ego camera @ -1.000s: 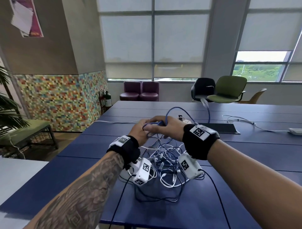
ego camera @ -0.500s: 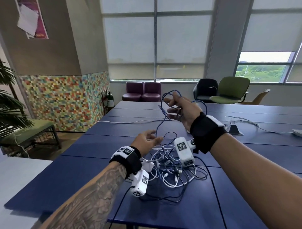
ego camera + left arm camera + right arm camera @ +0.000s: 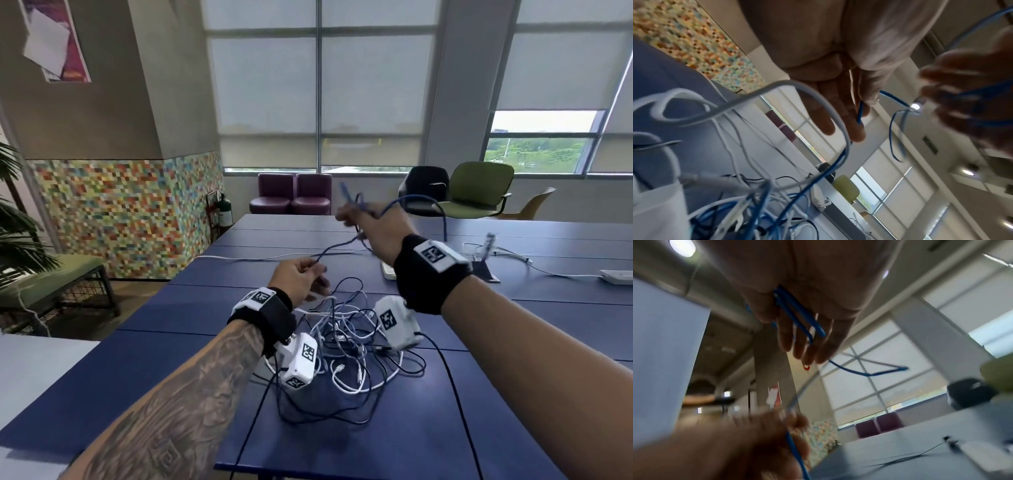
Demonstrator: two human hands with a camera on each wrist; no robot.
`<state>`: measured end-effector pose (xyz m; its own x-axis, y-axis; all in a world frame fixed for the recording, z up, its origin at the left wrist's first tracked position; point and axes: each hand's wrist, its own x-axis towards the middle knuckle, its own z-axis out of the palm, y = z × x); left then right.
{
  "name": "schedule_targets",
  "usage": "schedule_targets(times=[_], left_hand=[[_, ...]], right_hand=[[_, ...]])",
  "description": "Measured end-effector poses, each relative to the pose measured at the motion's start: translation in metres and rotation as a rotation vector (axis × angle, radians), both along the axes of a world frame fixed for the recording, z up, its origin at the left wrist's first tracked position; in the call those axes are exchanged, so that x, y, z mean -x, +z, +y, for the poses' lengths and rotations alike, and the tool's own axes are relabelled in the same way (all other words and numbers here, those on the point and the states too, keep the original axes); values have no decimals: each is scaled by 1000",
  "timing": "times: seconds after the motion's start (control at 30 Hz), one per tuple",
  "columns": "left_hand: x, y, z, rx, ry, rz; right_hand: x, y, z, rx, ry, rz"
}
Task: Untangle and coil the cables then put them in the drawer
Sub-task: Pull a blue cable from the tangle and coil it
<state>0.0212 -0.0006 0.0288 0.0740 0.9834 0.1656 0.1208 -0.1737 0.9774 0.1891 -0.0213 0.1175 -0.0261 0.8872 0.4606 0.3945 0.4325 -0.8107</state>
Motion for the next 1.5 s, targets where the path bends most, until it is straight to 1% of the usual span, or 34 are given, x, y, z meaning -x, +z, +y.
schedule_targets(times=[0.07,0.1,0.13,0.2,0.3,0.37,0.43,0.5,0.57,0.6,0.63,0.73,0.8,0.87,0.9,0.97,1.0,1.07,1.1,1.13,1.23,1.27,1.33,1.4,1.43,1.5], left_hand=[[-7,12,-6,-92,-14,-27],[-10,17,-7,-139,-18,-29],[-12,21,-8,-181,-26,-31],[-12,25,-10,-235,-27,-43],[-10,29,-12,-274,-5,-38],[-11,25,-14,-270,-5,-9],[-15,16,-14,-229,-3,23],[-16,0,-12,-183,-7,50],[-16,-18,-15,-147,-50,78],[-15,-28,-14,-127,-41,95],[-13,-37,-9,-105,-17,109],[-4,-47,-2,-54,51,121],[2,-49,1,-53,63,167],[8,-46,-1,-43,47,250],[9,-45,-1,-45,50,281],[8,-37,-2,-41,68,291],[8,-31,-1,-45,102,299],[8,-18,2,-32,190,372],[9,-12,5,-14,199,385],[10,-8,8,28,165,333],[15,1,10,229,12,11],[16,4,7,260,-16,-55],[17,8,1,256,-48,-111],[16,8,-2,243,-69,-141],[16,6,-3,239,-82,-153],[14,3,-3,231,-113,-162]], right_hand=[[4,-16,4,47,0,-318],[7,-21,4,53,5,-435],[9,-24,4,55,23,-491],[10,-27,7,60,62,-540],[9,-25,11,65,2,-585],[9,-23,10,88,-16,-532],[11,-22,9,95,-43,-410],[12,-18,10,88,-68,-184],[12,-8,8,61,-45,77],[10,0,5,46,-40,175],[7,9,2,28,-49,236],[-6,32,-7,-36,-129,341],[-16,36,-6,-82,-194,392],[-23,31,-2,-109,-269,410],[-25,28,-1,-119,-295,396],[-26,18,-1,-135,-309,311],[-26,13,-2,-126,-291,252],[-24,3,-5,-69,-252,139],[-23,0,-6,-40,-234,100],[-22,-4,-7,-19,-213,75],[-20,-16,-7,37,-149,22],[-19,-21,-7,57,-120,-21],[-14,-32,-11,116,-67,-193],[-6,-42,-16,158,-70,-409],[-2,-47,-17,178,-71,-477],[7,-57,-14,237,-35,-502]])
